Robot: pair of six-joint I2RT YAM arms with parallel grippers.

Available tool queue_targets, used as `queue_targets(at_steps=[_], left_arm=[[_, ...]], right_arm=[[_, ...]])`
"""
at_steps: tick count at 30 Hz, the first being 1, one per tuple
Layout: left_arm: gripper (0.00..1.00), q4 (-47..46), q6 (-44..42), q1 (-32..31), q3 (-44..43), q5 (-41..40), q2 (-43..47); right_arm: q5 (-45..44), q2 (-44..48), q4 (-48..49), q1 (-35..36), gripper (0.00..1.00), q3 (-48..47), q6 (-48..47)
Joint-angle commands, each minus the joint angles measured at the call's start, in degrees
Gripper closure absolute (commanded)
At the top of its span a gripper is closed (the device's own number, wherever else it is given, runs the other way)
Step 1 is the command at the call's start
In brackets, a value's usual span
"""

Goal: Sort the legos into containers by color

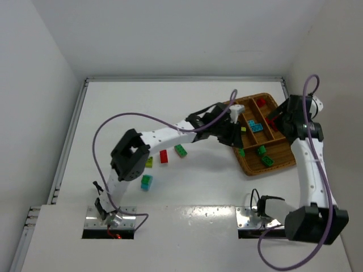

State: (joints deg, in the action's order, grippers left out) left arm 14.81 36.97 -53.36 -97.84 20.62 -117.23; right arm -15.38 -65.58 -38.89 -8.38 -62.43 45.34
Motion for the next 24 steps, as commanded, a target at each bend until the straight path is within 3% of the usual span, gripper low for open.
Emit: queue_targets(at_steps=[1, 3, 7, 12, 13, 16, 21, 23, 24], left_arm=[[1.0, 0.5, -0.3, -4.1, -10.0, -2.8, -7.4], [1.0, 3.6, -0.9, -5.3, -18.4, -5.2, -11.5], [0.99, 5.1, -0.2, -6.1, -25.8, -7.0, -18.2], [0.42, 6.1, -0.8, -6.6, -31.6, -7.5, -23.5], [0.26, 6.1, -0.8, -6.6, -32.5, -8.1, -23.5], [0.12, 6.6, -1.3, -6.6, -32.5, -8.7, -23.5], [0.08, 10.2, -4.9, -5.4, -25.3, -10.9, -14.6], [0.08, 11.4, -7.5, -4.9, -14.0, -15.5, -8.0], [0.08, 11.4, -7.5, -4.4, -9.1, -17.5, -0.3]], right_arm=[[0.0, 5.1, -2.8, -0.5, 0.28, 1.3, 3.7], [-1.7, 7.9, -4.7, -0.5, 0.26, 1.3, 4.7], [-2.3, 12.1, -6.1, 0.1, 0.26, 1.1, 4.7], [-1.8, 12.6, -8.1, 0.1, 0.25, -1.3, 5.3], [-1.8, 12.6, -8.7, 0.1, 0.25, -2.0, 5.3], [-1.8, 12.1, -8.7, 0.1, 0.25, -3.1, 5.8], [-0.5, 11.5, -8.2, 0.1, 0.25, -3.7, 5.8], [2.6, 10.8, -6.0, 0.1, 0.25, -3.1, 5.8], [4.9, 9.7, -4.9, -0.5, 0.25, -2.5, 5.3]])
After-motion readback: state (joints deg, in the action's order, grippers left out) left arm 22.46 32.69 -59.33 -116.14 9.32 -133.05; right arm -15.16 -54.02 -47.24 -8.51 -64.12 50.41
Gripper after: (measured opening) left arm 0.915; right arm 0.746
